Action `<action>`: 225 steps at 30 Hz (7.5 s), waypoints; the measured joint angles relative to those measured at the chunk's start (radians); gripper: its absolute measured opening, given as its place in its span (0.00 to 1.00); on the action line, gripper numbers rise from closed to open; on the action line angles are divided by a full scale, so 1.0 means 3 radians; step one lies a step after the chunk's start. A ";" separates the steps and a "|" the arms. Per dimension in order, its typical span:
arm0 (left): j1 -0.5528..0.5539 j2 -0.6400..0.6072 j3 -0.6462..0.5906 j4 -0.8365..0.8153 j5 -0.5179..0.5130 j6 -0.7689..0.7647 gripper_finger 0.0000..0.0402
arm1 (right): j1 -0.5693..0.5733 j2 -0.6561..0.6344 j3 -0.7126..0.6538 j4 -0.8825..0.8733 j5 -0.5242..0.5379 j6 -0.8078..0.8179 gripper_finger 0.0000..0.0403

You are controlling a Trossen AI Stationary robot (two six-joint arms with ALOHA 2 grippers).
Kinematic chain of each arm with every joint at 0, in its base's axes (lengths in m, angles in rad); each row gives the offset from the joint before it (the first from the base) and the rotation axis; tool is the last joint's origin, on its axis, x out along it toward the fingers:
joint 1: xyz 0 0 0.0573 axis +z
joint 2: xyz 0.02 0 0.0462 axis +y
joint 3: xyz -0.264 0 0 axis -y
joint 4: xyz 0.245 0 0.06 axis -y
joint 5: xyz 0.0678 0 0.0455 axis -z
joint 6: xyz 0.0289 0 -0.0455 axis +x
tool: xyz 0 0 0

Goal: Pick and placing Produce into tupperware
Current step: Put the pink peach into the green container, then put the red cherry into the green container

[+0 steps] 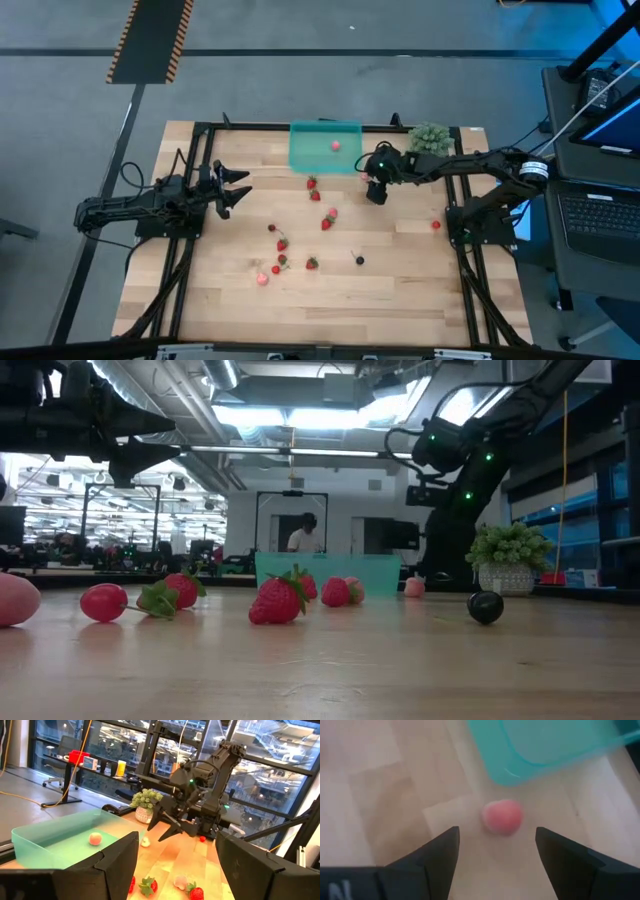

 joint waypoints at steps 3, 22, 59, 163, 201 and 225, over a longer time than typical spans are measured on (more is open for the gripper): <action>0.0001 0.0000 0.0000 -0.0001 0.0000 0.0000 0.64 | -0.0126 0.0034 0.0000 0.0015 -0.0102 -0.0019 0.65; 0.0001 0.0000 0.0000 -0.0003 -0.0001 0.0000 0.64 | -0.0241 0.0513 0.0001 0.0682 -0.0355 -0.0359 0.65; 0.0000 0.0000 0.0000 -0.0033 -0.0003 -0.0003 0.64 | 0.0104 -0.0990 0.0023 0.0408 -0.1317 0.0679 0.31; 0.0000 0.0000 0.0000 -0.0060 -0.0001 0.0000 0.64 | -0.0589 0.2676 0.3958 -0.2449 -0.0571 0.0283 0.31; 0.0001 0.0001 0.0000 -0.0148 -0.0001 -0.0004 0.64 | -0.0543 0.2676 0.3958 -0.2411 -0.0585 -0.0182 0.44; 0.0001 0.0001 0.0000 -0.0146 -0.0001 -0.0009 0.64 | -0.0524 0.2438 0.5257 -0.4206 -0.0584 -0.0174 0.39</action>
